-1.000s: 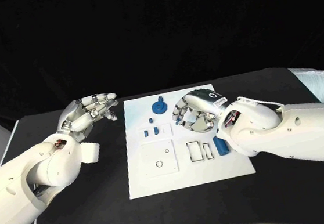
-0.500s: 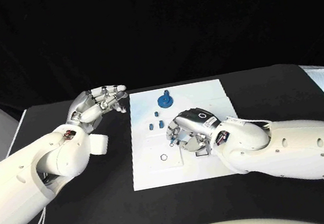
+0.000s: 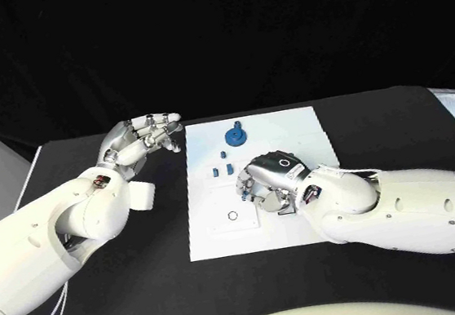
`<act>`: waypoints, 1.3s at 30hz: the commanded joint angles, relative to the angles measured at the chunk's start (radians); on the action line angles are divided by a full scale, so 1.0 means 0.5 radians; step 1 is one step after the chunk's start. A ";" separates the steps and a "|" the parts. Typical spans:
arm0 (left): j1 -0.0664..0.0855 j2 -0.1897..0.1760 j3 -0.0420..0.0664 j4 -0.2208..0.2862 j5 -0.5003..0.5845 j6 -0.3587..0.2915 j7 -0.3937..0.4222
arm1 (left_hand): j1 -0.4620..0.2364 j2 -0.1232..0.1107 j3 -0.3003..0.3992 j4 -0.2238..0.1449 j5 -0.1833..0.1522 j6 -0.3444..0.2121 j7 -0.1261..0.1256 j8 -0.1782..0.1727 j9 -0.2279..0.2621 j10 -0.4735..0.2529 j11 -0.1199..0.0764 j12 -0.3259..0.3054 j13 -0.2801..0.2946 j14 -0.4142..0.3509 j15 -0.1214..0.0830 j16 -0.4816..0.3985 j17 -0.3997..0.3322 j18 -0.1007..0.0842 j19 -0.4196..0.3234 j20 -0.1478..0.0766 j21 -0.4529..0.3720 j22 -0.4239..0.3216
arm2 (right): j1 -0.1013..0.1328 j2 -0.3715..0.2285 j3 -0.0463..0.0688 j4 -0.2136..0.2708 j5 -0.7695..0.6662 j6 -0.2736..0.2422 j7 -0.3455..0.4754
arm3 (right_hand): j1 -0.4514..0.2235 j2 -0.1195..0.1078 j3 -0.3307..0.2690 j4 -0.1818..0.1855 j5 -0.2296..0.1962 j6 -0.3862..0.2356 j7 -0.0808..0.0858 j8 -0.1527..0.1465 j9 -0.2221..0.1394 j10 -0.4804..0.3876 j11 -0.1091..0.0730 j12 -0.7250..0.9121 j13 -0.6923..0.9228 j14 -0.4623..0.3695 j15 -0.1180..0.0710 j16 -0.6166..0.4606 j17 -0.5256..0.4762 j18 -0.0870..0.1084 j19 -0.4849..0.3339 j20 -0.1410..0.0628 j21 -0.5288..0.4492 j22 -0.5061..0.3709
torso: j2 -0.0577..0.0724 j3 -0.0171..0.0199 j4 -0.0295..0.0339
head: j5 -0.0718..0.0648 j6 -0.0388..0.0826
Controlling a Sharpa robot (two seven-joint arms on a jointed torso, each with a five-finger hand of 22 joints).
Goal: Assemble the parts on the task board
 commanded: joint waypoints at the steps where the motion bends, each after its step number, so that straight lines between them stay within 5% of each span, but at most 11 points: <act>1: -0.001 0.000 0.002 0.007 0.013 -0.001 0.019 | 0.015 0.004 -0.016 -0.001 0.007 0.003 0.006 0.011 -0.003 -0.010 -0.002 0.011 -0.003 -0.002 -0.007 -0.010 -0.003 0.030 0.019 0.001 -0.013 -0.005 | -0.003 0.006 0.000 -0.003 -0.073 0.029 -0.025 | 0.014 0.025 0.008 -0.001 0.006 0.011 0.009 0.005 0.003 0.075 -0.066 0.014 0.001 0.058 -0.015 0.005 -0.001 -0.026 0.006 -0.001 0.006 0.002 | 0.000 -0.0002 0.000 | 0.003 -0.005; 39: -0.001 -0.014 0.002 0.014 0.014 0.001 0.007 | 0.016 0.007 -0.018 0.002 0.007 0.004 0.006 0.013 -0.003 -0.010 -0.002 0.012 -0.004 0.000 -0.007 -0.012 -0.004 0.030 0.024 0.000 -0.017 -0.007 | -0.007 0.067 -0.016 -0.064 -0.161 0.205 -0.063 | 0.003 0.019 0.012 -0.004 0.004 0.010 0.010 0.008 0.009 0.076 -0.065 0.009 0.005 0.057 -0.014 0.005 -0.007 -0.024 0.003 0.000 0.003 -0.001 | 0.000 0.0012 -0.001 | 0.025 -0.048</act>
